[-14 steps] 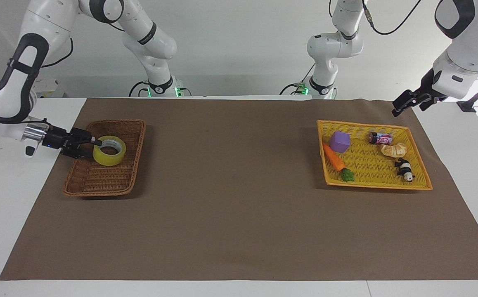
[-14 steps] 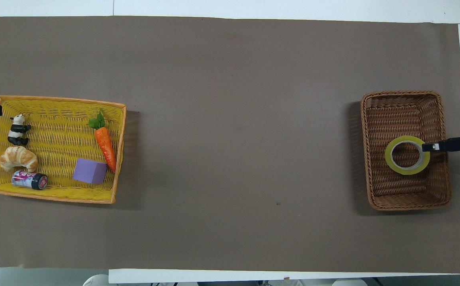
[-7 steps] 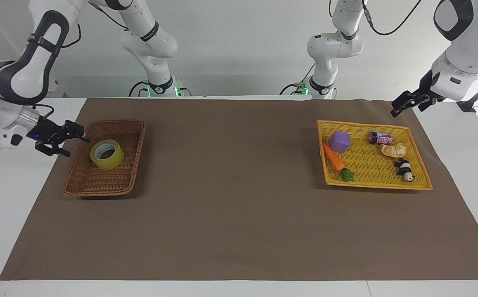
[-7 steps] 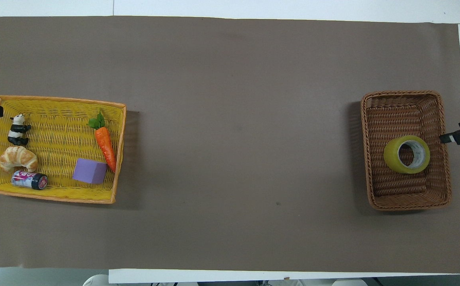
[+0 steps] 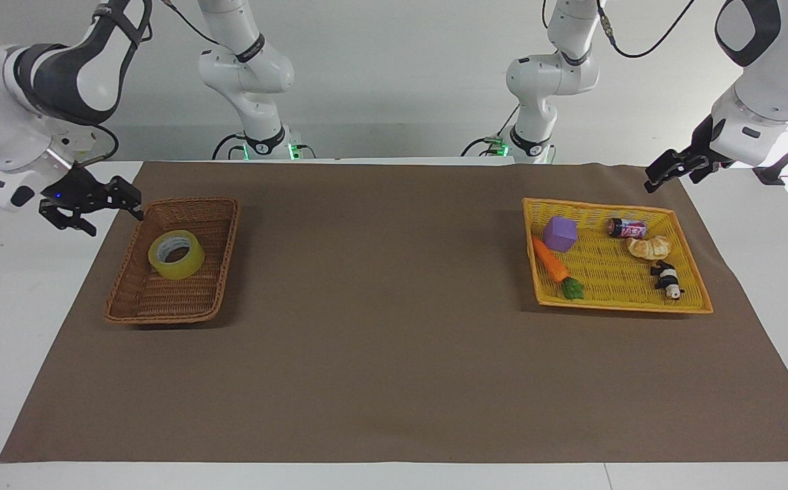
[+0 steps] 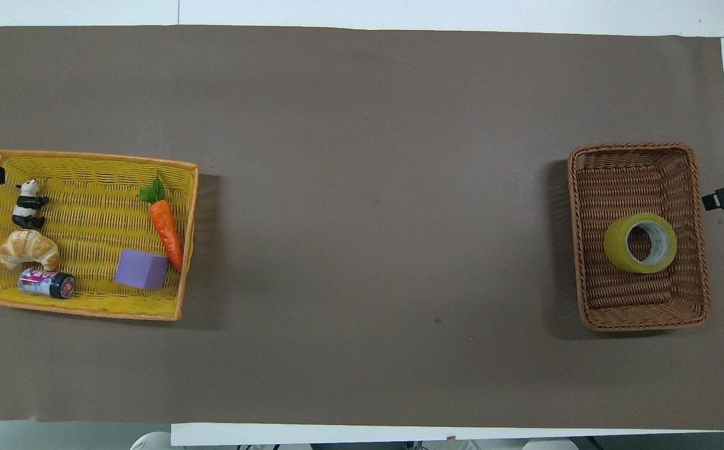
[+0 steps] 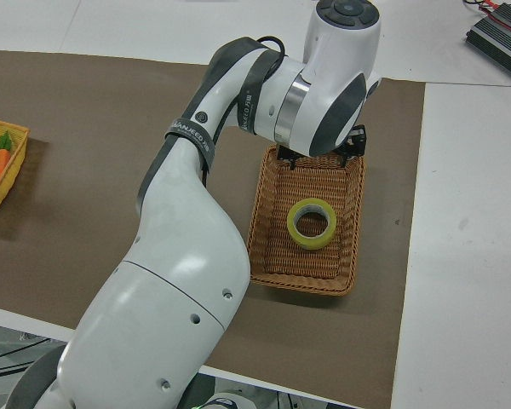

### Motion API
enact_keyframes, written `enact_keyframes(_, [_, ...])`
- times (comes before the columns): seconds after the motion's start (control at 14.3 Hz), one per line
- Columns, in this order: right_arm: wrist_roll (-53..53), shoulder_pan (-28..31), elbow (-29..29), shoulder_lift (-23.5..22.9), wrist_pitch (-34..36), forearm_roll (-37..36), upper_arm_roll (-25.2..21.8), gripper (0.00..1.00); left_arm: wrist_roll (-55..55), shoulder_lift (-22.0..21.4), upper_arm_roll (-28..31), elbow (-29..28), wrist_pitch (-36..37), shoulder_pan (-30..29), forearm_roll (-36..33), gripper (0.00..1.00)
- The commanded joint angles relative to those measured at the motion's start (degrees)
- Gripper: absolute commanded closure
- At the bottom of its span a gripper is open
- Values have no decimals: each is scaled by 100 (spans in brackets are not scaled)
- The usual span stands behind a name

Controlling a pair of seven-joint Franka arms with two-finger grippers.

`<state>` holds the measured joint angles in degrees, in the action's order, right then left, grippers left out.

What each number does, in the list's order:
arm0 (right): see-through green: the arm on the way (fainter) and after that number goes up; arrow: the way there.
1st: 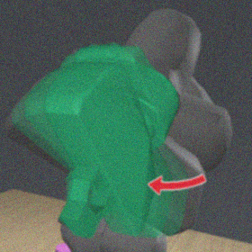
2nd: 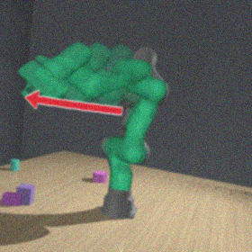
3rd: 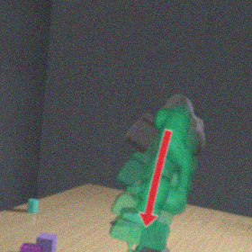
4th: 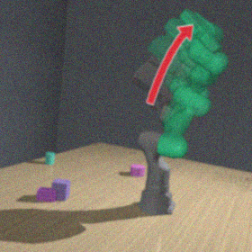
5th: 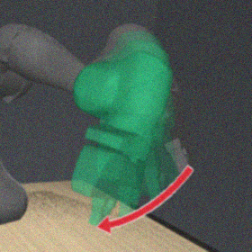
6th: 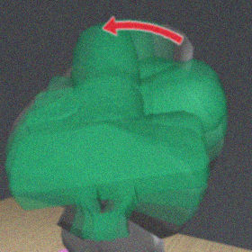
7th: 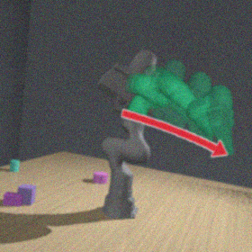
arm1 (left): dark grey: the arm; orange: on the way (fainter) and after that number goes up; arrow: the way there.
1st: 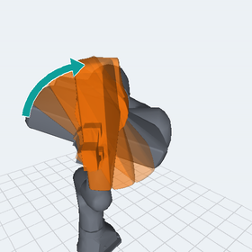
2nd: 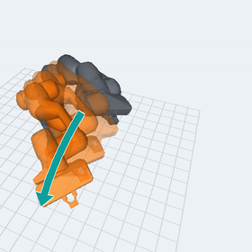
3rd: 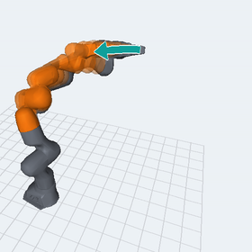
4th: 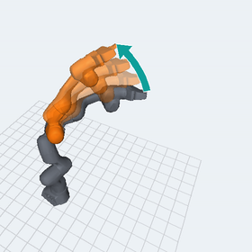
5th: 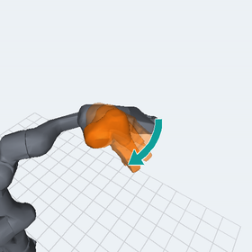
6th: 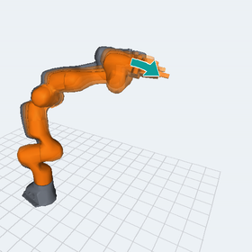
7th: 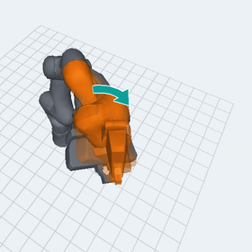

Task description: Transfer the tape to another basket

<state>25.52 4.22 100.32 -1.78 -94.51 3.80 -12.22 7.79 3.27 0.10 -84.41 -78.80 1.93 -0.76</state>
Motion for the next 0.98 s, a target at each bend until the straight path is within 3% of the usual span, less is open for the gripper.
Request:
enact_keyframes(0.0, [-915, -446, -441, 81, 537, -510, 18, 0, -76, -134, 16, -137, 40, 18, -100, 0])
enact_keyframes(0.21, [-1040, -677, -1101, 55, 1144, -846, 79, 0, -84, -125, 16, -137, 40, 9, -100, 0])
enact_keyframes(0.91, [-1480, -519, -1076, 99, 1225, -468, 105, 0, -84, -125, 16, -137, 40, 9, -100, 0])
